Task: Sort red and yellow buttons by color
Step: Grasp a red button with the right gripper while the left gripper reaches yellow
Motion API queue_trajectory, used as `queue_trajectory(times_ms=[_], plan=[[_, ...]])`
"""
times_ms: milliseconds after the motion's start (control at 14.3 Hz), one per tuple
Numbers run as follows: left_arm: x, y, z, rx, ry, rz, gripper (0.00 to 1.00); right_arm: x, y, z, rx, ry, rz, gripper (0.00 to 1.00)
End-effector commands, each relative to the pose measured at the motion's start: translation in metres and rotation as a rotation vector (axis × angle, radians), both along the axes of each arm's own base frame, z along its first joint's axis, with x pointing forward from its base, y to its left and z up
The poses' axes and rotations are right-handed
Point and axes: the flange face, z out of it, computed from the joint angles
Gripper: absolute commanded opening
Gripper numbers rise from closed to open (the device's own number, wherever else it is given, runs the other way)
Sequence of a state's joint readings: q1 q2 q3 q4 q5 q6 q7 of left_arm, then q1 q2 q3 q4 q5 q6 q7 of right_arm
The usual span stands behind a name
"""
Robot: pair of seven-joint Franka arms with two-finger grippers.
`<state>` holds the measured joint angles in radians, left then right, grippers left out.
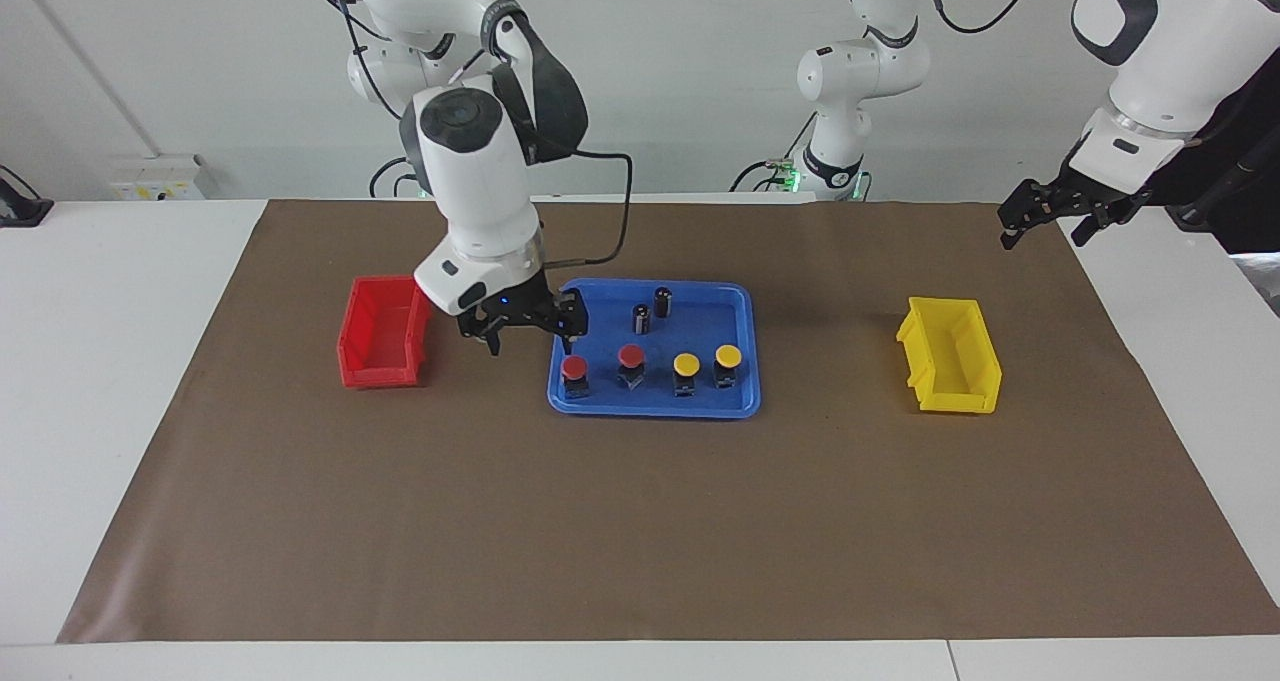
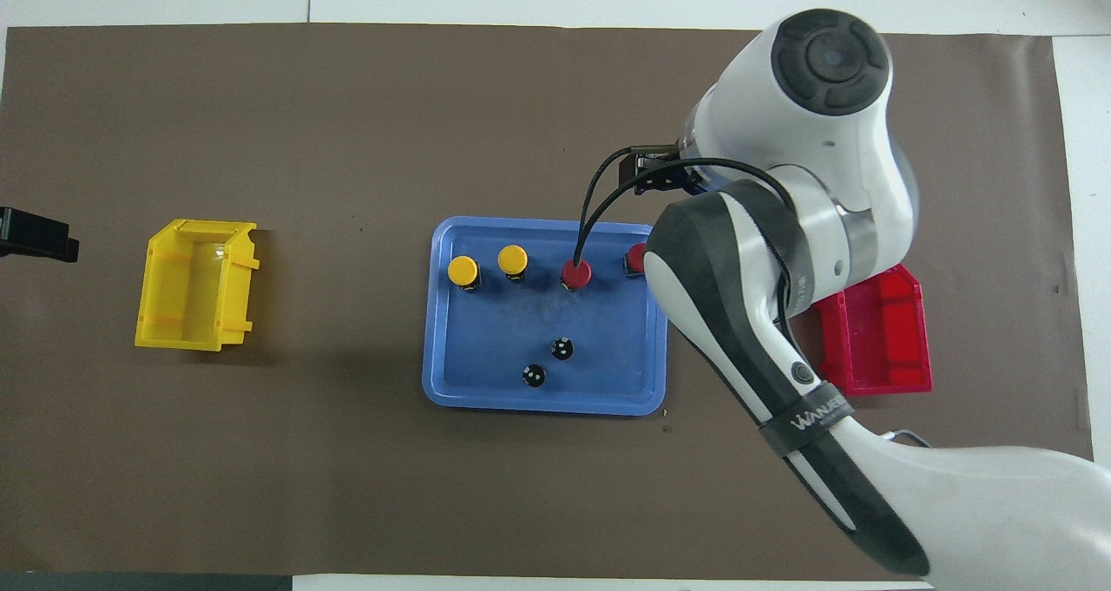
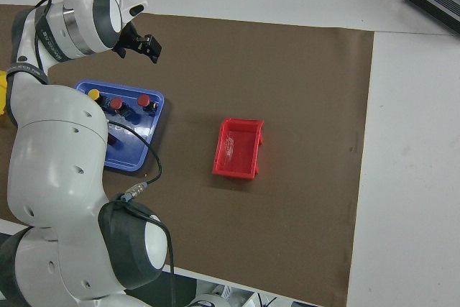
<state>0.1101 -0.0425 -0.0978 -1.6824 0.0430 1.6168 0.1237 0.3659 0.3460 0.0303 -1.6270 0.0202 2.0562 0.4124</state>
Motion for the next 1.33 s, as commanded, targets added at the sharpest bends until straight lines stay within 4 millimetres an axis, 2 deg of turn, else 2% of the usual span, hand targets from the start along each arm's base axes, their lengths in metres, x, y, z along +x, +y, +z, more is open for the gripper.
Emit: queue_trajectory(times_ms=[0, 140, 349, 559, 629, 769, 908, 1048, 1118, 1258], plan=[[0.023, -0.003, -0.003, 0.019, 0.0, -0.071, 1.0, -0.025, 0.008, -0.04, 0.009, 0.001, 0.012, 1.0], [0.022, -0.022, -0.007, 0.019, -0.009, -0.106, 1.0, -0.029, 0.01, -0.048, 0.004, 0.014, 0.017, 1.0], [0.017, -0.032, -0.022, 0.018, 0.019, -0.165, 1.0, -0.038, 0.016, -0.065, -0.001, 0.024, 0.033, 0.92], [0.003, -0.037, -0.04, 0.015, -0.007, -0.147, 1.0, -0.04, 0.015, -0.068, -0.004, 0.031, 0.033, 0.82], [-0.001, -0.053, -0.045, 0.014, -0.005, -0.133, 0.99, -0.042, 0.014, -0.072, -0.008, 0.039, 0.034, 0.8], [-0.01, -0.096, -0.051, 0.008, 0.0, -0.133, 0.97, -0.045, 0.014, -0.073, -0.009, 0.043, 0.037, 0.76], [-0.017, -0.136, -0.067, -0.015, -0.003, -0.094, 0.98, -0.046, 0.013, -0.074, -0.011, 0.046, 0.038, 0.71], [-0.02, -0.168, -0.082, -0.024, -0.011, -0.093, 0.98, -0.046, 0.014, -0.074, -0.01, 0.048, 0.038, 0.65], [-0.016, -0.179, -0.093, -0.026, -0.009, -0.069, 0.98, -0.046, 0.014, -0.074, -0.01, 0.05, 0.038, 0.61], [-0.013, -0.204, -0.109, -0.084, -0.011, -0.007, 0.98, -0.046, 0.015, -0.073, -0.009, 0.05, 0.039, 0.45]])
